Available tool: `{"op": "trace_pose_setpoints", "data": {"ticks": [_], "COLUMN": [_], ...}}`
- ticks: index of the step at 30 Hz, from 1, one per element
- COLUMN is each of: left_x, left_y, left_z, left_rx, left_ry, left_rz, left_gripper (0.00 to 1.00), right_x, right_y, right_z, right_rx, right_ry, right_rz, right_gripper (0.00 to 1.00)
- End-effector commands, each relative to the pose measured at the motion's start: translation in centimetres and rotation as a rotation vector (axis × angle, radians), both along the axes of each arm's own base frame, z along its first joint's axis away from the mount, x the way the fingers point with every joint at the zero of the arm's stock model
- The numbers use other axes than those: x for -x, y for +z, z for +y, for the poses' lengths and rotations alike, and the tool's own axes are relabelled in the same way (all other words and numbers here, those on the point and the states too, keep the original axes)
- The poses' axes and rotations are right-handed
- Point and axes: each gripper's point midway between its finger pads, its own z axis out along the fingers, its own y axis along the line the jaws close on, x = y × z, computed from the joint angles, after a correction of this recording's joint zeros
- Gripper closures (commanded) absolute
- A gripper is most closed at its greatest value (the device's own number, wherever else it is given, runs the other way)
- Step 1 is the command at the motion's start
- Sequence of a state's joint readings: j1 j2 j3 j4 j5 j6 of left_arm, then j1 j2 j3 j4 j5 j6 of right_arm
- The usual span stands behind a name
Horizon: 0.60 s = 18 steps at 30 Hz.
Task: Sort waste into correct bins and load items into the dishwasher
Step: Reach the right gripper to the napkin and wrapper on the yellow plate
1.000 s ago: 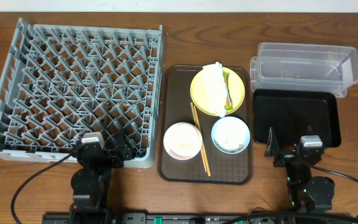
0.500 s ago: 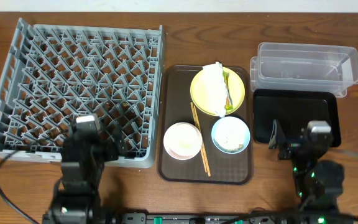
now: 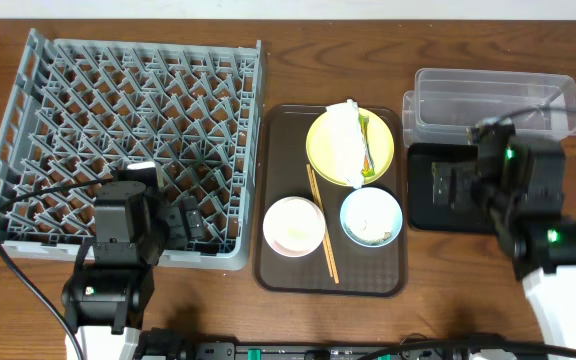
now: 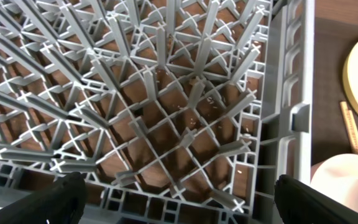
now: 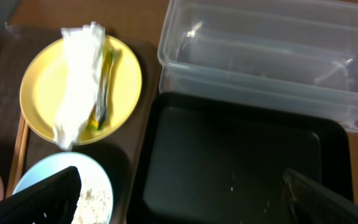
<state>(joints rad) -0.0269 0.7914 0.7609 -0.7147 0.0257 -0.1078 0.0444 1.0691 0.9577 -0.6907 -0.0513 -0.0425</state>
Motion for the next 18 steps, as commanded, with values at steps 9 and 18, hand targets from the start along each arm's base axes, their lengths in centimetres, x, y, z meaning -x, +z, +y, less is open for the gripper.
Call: {"op": "trace_pose_setpoints", "data": {"ticks": [9, 18], "left_x": [-0.3, -0.3], "left_y": [1.1, 1.1], "left_z": [-0.3, -0.3], "left_rx": [0.023, 0.023], "left_ry": [-0.006, -0.005], "left_rz": [-0.026, -0.027], "left_gripper": [0.01, 0.01], "right_x": [-2.4, -3.3], "right_y": [1.3, 2.1], "right_z": [3.0, 6.1], "right_rx": [-0.074, -0.129], "right_ry": [0.147, 0.190], "right_rz": [-0.013, -0.056], "right_gripper": [0.01, 0.07]}}
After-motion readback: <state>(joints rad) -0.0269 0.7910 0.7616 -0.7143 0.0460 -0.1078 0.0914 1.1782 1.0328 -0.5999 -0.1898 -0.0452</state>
